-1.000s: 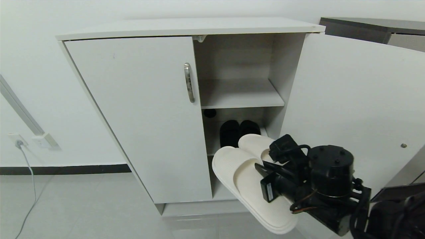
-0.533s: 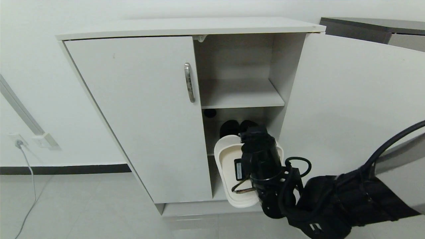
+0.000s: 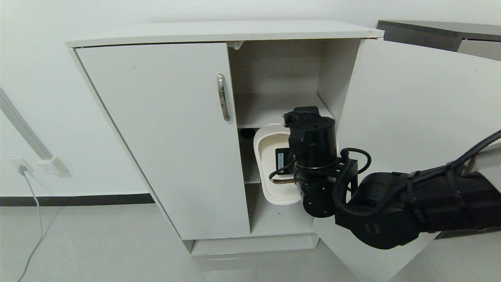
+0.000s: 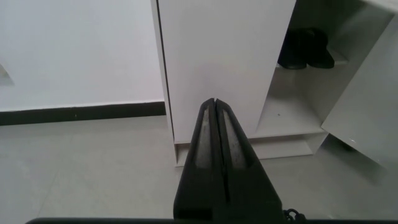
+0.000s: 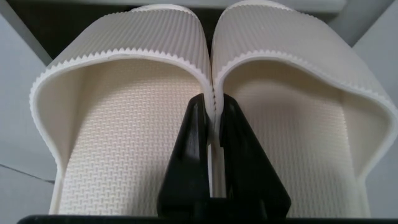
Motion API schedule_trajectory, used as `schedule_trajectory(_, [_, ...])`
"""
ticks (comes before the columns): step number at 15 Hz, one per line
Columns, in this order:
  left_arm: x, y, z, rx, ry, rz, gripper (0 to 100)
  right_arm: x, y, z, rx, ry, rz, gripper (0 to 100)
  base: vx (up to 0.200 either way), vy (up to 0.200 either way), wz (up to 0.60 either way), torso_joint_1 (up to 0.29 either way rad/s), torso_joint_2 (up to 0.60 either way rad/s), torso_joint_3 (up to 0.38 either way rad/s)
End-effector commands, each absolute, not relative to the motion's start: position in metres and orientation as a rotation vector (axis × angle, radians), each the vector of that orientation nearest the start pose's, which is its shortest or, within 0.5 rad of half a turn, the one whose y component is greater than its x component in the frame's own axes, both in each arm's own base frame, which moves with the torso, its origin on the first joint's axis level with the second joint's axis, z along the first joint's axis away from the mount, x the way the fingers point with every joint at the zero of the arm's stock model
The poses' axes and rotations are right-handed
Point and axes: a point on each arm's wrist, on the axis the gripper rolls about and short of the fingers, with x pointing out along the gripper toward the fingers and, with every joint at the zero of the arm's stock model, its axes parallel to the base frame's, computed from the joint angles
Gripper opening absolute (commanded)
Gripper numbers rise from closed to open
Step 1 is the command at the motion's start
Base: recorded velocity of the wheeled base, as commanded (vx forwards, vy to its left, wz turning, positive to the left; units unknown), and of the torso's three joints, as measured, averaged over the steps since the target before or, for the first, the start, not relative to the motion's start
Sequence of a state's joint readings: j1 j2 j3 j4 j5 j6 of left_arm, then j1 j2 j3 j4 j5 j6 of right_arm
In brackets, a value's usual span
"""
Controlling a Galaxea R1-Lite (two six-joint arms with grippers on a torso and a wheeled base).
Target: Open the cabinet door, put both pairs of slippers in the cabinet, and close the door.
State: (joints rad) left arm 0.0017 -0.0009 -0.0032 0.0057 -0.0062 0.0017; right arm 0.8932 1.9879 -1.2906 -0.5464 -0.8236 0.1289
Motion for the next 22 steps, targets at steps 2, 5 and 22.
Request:
schedule_trajectory(2, [-0.023, -0.0002, 0.0757, 0.002, 0.003, -0.005, 0, 0.2592, 0.2957, 0.2231, 0.043, 0.071, 0.069, 0, 0.0, 0.0, 0.0, 0.0, 0.0, 0.0])
schedule_trajectory(5, [-0.023, -0.0002, 0.0757, 0.002, 0.003, -0.005, 0, 0.2596, 0.2961, 0.2258, 0.049, 0.066, 0.071, 0, 0.0, 0.0, 0.0, 0.0, 0.0, 0.0])
schedule_trajectory(22, [-0.0229, -0.0002, 0.0753, 0.003, 0.005, -0.005, 0, 0.2629, 0.3003, 0.2272, 0.023, 0.087, 0.073, 0, 0.118, 0.0, 0.0, 0.002, 0.0, 0.001])
